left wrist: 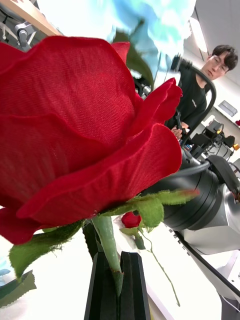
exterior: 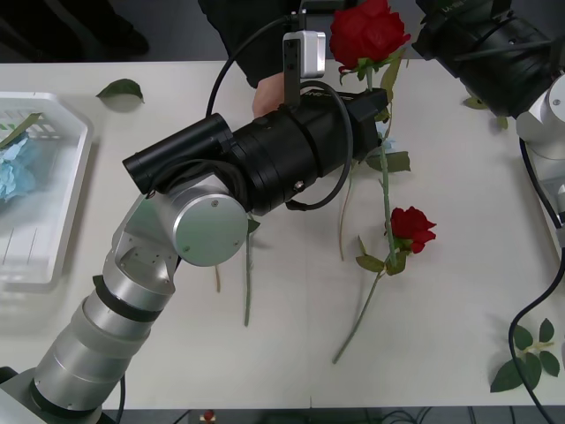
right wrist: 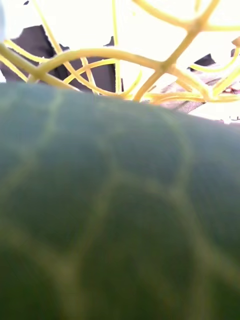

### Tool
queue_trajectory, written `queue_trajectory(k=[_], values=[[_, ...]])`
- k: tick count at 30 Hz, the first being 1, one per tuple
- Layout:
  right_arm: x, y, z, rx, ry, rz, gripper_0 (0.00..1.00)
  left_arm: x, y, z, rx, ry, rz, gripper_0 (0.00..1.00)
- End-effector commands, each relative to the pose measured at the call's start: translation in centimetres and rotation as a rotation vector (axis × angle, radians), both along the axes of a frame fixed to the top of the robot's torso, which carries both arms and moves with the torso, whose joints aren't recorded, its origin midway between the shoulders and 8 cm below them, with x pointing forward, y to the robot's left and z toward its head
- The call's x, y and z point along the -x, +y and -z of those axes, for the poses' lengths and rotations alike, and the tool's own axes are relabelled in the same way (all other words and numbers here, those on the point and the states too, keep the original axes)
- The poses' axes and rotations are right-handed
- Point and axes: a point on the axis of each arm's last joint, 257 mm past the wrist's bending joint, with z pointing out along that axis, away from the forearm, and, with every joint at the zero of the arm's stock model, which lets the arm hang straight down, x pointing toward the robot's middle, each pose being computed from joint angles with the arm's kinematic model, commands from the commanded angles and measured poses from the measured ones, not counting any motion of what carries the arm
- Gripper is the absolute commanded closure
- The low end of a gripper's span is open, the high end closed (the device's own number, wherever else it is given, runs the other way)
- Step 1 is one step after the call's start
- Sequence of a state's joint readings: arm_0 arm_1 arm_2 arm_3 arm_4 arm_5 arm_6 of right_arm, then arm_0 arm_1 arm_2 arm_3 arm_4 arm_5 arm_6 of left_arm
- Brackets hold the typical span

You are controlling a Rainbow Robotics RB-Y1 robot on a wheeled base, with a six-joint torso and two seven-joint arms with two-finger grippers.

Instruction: Place the red flowers into the right box and the blue flowers into the left box. If a person shows an open palm, hand one flower to the person first, then continue sorting.

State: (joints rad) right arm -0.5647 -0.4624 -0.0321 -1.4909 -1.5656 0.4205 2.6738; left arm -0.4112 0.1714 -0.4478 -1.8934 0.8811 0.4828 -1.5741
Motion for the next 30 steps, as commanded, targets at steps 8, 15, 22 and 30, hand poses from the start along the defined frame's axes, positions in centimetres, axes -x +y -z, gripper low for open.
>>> queue_trajectory(k=[8,15,22,30], values=[[1.4,2.02,-5.61,-0.062,-0.095,-0.06,1.0,0.36,-0.03,-1.76,0.0,-0.064,0.0,1.0],[1.42,2.05,-5.59,-0.061,-0.094,-0.063,1.0,0.37,0.01,-1.67,0.001,-0.061,0.001,1.0],[1.43,2.12,-5.55,-0.06,-0.093,-0.064,0.76,0.36,0.02,-1.67,0.0,-0.062,0.0,1.0],[1.64,2.36,-5.38,-0.061,-0.085,-0.082,0.0,0.36,0.02,-1.67,0.0,-0.062,0.0,1.0]])
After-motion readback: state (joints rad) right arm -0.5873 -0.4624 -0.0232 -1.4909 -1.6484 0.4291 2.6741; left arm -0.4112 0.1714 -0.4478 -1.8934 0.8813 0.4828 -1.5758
